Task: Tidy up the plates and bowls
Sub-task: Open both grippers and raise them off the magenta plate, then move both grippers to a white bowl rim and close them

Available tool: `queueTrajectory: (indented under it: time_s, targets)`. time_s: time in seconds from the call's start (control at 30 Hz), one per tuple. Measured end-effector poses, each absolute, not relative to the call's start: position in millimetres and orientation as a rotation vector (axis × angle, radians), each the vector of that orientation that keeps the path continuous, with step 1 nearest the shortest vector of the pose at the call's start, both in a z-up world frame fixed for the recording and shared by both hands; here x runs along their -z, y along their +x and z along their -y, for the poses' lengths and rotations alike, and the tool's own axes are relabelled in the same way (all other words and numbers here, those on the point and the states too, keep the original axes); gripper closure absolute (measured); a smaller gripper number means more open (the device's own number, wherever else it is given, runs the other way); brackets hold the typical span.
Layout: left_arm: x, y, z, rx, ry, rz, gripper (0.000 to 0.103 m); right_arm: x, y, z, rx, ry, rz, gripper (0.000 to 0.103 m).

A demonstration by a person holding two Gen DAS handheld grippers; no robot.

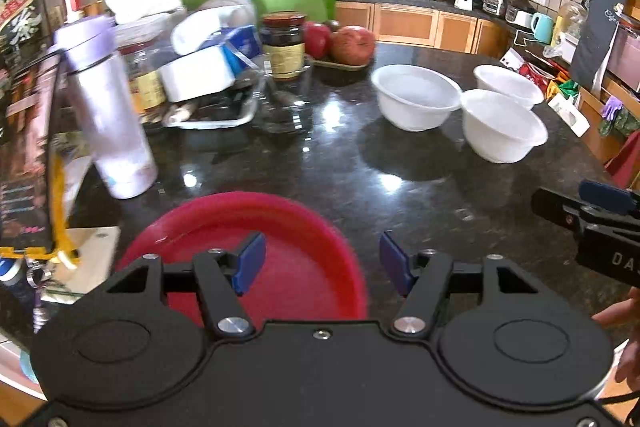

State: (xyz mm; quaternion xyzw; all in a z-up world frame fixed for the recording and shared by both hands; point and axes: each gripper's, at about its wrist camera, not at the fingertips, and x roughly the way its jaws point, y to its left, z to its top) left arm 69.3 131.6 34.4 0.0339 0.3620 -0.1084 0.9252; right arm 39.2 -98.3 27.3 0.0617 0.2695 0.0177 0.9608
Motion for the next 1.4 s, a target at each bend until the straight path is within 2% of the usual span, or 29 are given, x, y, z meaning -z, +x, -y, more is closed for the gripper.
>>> queueTrajectory:
  time_s: [0.37, 0.7, 0.9, 1.4]
  targets:
    - [-42, 88, -45, 0.174, 0.065, -0.712, 0.037, -35, 56, 212, -0.065, 0.140, -0.535, 0.028]
    - [-43, 108, 9, 0.119, 0.032, -0.783, 0.037, -39, 100, 272, -0.218, 0.140, -0.604, 0.028]
    - [-47, 126, 25, 0.138, 0.022, -0.843, 0.037, -38, 133, 285, -0.306, 0.230, -0.732, 0.030]
    - [-42, 170, 44, 0.187, 0.065, -0.904, 0.038, -50, 179, 275, -0.279, 0.293, -0.781, 0.029]
